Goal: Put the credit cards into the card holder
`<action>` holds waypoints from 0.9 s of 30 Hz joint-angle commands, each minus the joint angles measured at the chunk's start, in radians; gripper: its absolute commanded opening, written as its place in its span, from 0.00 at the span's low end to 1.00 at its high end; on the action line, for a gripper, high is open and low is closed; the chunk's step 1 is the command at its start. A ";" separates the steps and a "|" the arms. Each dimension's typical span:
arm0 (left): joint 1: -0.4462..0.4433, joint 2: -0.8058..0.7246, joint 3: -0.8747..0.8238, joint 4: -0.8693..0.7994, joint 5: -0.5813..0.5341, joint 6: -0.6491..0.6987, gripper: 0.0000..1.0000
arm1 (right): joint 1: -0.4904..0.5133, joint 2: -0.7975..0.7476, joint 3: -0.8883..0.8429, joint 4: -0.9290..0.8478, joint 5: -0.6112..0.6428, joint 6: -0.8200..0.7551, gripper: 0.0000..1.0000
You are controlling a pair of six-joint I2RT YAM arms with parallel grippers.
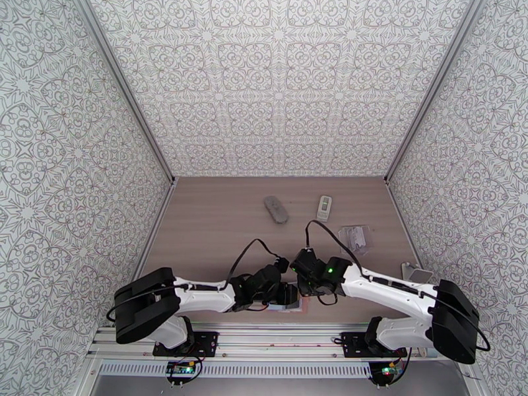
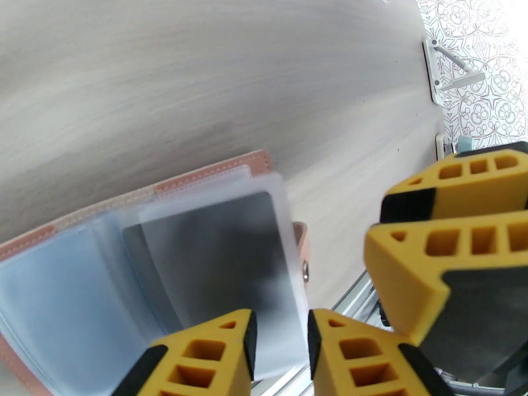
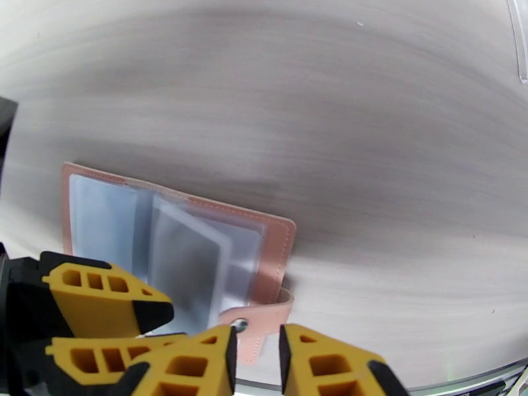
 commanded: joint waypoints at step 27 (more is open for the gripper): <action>0.005 -0.083 -0.010 -0.069 -0.026 0.047 0.22 | -0.012 0.087 -0.008 0.087 -0.111 -0.048 0.52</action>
